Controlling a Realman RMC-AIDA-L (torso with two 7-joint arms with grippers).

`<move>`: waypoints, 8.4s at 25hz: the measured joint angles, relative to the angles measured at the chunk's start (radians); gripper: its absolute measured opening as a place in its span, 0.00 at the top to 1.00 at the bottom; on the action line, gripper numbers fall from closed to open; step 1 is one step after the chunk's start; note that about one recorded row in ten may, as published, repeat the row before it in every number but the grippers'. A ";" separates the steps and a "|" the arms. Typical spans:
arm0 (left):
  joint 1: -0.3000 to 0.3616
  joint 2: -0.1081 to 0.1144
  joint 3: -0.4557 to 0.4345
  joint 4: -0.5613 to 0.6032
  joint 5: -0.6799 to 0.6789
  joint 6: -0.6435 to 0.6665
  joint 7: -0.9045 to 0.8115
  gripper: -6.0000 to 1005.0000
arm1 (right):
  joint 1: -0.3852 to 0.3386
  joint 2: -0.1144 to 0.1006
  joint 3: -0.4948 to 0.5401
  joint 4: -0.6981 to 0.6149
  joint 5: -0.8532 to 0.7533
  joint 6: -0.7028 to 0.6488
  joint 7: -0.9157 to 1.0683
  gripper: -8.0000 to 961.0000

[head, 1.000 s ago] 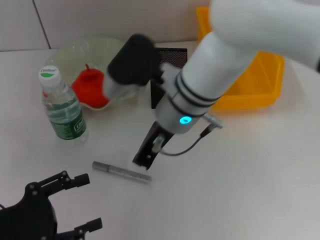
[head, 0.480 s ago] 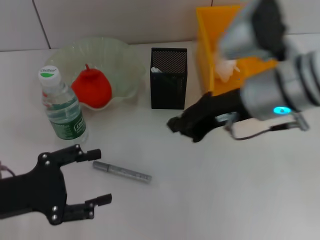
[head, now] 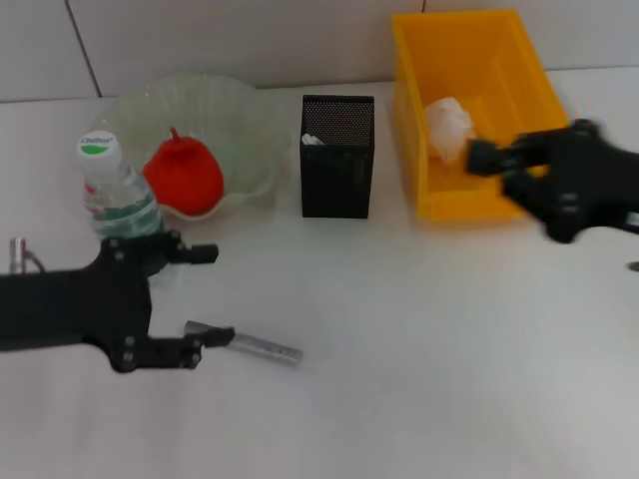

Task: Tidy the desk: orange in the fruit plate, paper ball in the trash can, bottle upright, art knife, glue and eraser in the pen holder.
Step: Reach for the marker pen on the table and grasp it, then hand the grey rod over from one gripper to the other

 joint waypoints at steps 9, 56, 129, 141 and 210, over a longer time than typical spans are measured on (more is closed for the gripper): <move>-0.098 -0.002 0.112 0.036 0.055 -0.121 -0.223 0.21 | 0.048 -0.042 0.325 0.638 0.069 -0.285 -0.554 0.85; -0.368 -0.014 0.738 0.183 0.535 -0.354 -0.642 0.21 | 0.099 -0.053 0.417 0.689 -0.471 -0.285 -0.469 0.19; -0.450 -0.014 0.908 0.111 0.649 -0.371 -0.694 0.74 | 0.169 -0.012 0.409 0.695 -0.503 -0.222 -0.452 0.20; -0.442 -0.014 0.930 0.112 0.644 -0.394 -0.669 0.78 | 0.170 -0.008 0.408 0.698 -0.506 -0.214 -0.452 0.20; -0.352 -0.014 0.800 -0.432 -1.296 -0.786 0.407 0.86 | 0.195 -0.008 0.639 0.750 -0.537 -0.201 -0.464 0.21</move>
